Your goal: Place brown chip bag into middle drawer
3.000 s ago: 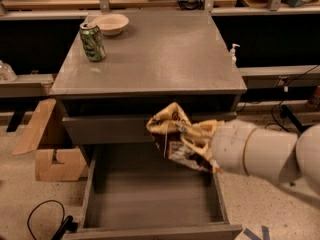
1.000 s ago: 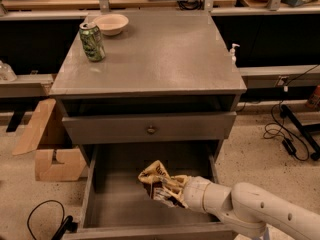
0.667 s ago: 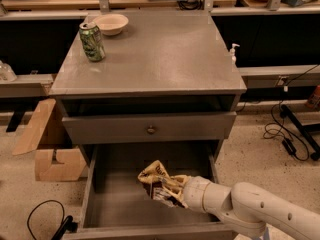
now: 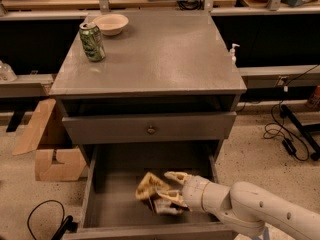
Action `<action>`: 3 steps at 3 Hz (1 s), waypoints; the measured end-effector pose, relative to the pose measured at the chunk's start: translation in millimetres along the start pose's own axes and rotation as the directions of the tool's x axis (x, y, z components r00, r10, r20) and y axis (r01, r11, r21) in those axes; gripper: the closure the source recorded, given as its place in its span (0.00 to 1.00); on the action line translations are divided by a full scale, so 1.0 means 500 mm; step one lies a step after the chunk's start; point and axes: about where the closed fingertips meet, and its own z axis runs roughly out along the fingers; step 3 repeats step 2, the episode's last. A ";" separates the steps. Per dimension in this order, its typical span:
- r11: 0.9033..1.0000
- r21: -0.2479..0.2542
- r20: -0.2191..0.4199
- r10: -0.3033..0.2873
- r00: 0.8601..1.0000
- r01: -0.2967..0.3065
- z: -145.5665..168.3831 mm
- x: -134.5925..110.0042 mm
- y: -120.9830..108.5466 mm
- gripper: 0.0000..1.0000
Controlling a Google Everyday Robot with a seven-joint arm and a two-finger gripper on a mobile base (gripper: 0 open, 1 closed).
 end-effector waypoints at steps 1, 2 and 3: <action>1.000 -0.002 0.001 -0.001 1.000 0.001 0.002 -0.001 0.001 0.00; 1.000 -0.002 0.001 -0.001 1.000 0.001 0.002 -0.002 0.001 0.00; 1.000 -0.002 0.001 -0.001 1.000 0.001 0.002 -0.002 0.001 0.00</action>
Offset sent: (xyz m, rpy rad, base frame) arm -0.0001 0.0010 0.0001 0.0006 0.0000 0.0018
